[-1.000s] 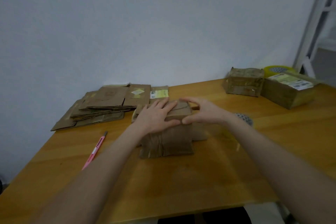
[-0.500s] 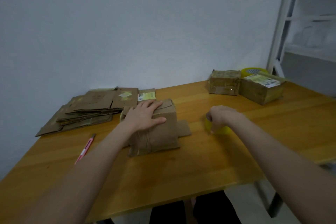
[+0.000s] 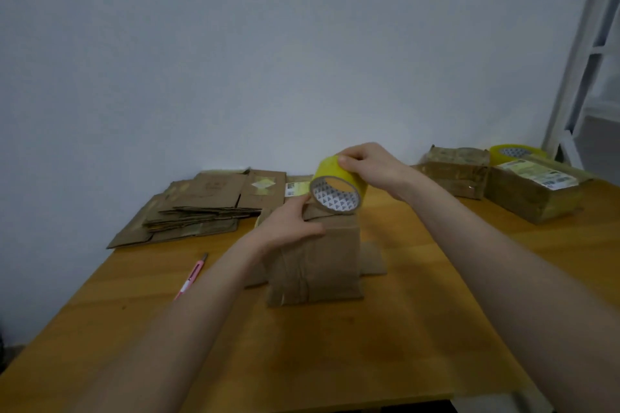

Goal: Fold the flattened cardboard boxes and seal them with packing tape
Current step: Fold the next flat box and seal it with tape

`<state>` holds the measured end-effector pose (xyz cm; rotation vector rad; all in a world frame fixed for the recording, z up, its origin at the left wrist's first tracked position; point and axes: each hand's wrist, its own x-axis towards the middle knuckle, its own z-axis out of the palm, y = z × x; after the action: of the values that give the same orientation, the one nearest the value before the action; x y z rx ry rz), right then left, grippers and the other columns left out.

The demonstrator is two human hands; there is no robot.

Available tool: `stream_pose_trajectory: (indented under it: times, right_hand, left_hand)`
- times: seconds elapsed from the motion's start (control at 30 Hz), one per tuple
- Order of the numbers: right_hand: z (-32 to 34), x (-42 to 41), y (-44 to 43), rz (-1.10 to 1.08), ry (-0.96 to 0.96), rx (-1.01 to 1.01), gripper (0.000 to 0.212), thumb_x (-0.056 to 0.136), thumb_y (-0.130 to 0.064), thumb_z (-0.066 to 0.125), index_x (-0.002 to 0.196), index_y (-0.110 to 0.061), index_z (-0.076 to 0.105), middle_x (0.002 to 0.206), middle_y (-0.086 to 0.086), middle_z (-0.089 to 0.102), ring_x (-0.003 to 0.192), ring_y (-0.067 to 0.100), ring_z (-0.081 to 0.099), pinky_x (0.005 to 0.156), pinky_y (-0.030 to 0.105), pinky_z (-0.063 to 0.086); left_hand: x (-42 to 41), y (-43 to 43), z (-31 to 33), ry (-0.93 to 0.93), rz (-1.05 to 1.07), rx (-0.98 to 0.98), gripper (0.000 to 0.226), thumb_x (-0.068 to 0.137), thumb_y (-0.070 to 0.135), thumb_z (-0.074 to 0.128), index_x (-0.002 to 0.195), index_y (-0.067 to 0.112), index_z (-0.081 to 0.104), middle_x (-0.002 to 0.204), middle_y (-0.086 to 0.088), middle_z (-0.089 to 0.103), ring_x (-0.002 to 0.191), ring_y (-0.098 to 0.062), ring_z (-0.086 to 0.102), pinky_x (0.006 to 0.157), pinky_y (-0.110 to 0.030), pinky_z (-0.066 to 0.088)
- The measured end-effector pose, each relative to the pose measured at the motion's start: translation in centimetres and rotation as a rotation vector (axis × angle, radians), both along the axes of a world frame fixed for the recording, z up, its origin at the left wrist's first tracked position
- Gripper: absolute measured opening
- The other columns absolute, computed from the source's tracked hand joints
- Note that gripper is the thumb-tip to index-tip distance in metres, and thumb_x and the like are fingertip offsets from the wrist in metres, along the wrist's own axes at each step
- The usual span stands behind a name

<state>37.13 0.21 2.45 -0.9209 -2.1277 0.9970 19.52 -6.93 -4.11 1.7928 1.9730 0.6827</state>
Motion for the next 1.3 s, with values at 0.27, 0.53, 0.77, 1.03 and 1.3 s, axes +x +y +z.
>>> stream_pose_trajectory:
  times: [0.27,0.53,0.77,1.03,1.3]
  right_hand:
    - [0.0,-3.6,0.6,0.077,-0.056,0.008,0.030,0.098,-0.022,0.051,0.110,0.000,0.068,0.110,0.013,0.068,0.103,0.025,0.063,0.096,0.042,0.049]
    - [0.0,-4.6,1.0,0.097,-0.067,0.051,0.027,0.096,-0.028,0.054,0.109,-0.009,0.069,0.101,0.003,0.066,0.088,0.013,0.063,0.088,0.033,0.053]
    - [-1.3,-3.9,1.5,0.200,-0.150,0.055,0.052,0.074,-0.019,0.079,0.120,-0.022,0.056,0.109,-0.001,0.061,0.099,0.017,0.059,0.081,0.027,0.050]
    - [-1.3,-4.4,1.4,0.161,-0.143,0.147,0.051,0.074,-0.013,0.071,0.121,-0.023,0.054,0.111,0.000,0.056,0.098,0.019,0.055,0.081,0.032,0.050]
    - [-0.4,-4.9,1.1,0.135,-0.140,0.206,0.039,0.073,-0.016,0.069,0.110,-0.024,0.062,0.098,-0.004,0.059,0.089,0.017,0.056,0.061,0.022,0.043]
  left_hand:
    - [-2.4,-1.3,1.9,-0.957,0.334,0.234,0.030,0.091,0.036,0.059,0.102,0.008,0.063,0.100,-0.009,0.065,0.091,-0.020,0.063,0.087,-0.039,0.053]
    - [-1.9,0.0,3.5,-0.906,0.385,0.247,0.020,0.084,0.021,0.072,0.086,0.002,0.065,0.070,-0.004,0.061,0.055,-0.010,0.055,0.053,-0.023,0.052]
    - [-2.3,-0.3,4.6,-1.029,0.439,0.239,0.021,0.091,0.015,0.063,0.072,0.004,0.062,0.058,-0.002,0.059,0.052,-0.008,0.052,0.050,-0.019,0.053]
    - [-3.3,-1.2,4.5,-1.015,0.496,0.180,0.012,0.083,0.014,0.072,0.076,0.005,0.067,0.061,-0.001,0.063,0.046,-0.003,0.053,0.046,-0.018,0.050]
    - [-4.9,-2.6,4.5,-0.998,0.604,0.208,0.008,0.083,0.011,0.071,0.080,0.005,0.068,0.059,0.001,0.060,0.046,-0.003,0.050,0.041,-0.015,0.046]
